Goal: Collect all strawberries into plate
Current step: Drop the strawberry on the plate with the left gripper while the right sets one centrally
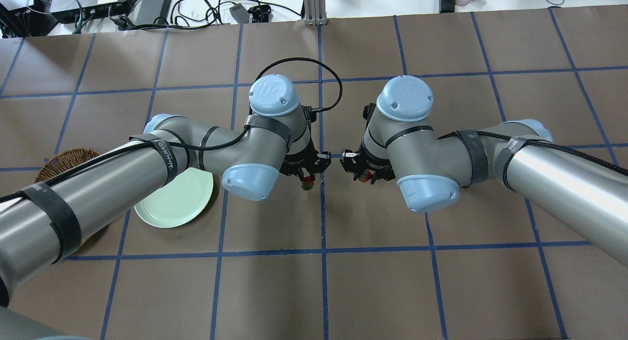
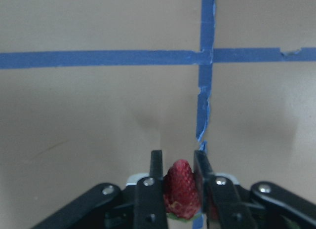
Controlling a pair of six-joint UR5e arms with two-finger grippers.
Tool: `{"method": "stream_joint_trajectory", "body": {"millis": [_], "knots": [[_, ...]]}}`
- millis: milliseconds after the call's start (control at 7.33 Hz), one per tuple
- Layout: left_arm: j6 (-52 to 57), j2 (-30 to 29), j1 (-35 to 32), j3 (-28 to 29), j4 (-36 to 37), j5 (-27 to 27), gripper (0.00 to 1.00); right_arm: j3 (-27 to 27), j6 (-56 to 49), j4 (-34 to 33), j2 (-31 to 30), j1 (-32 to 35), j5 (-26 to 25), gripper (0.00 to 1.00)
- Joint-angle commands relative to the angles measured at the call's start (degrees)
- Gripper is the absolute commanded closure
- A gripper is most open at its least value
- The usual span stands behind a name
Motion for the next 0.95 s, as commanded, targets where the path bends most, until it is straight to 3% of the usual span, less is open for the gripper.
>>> {"method": "stream_joint_trajectory", "body": {"millis": [0, 273, 409, 682, 818], "knots": [[8.6, 5.0, 7.8, 0.0, -6.6, 0.4, 1.0, -1.3, 4.7, -0.4, 1.9, 2.8, 0.7, 0.77], [18.4, 8.2, 17.2, -0.1, -8.5, 3.1, 1.0, -6.5, 14.9, -1.3, 6.0, 8.4, 3.0, 0.74], [23.1, 7.5, 21.9, -1.3, -8.7, 3.4, 1.0, -10.0, 20.4, -1.5, 8.5, 11.0, 4.8, 0.73], [29.8, 6.9, 27.6, -4.0, -6.0, 9.9, 1.0, -16.1, 26.2, -2.5, 14.6, 16.7, 6.1, 0.73], [30.3, 5.8, 29.3, -5.4, -5.2, 9.6, 1.0, -17.2, 27.5, -2.7, 16.6, 18.2, 6.3, 0.69]]}}
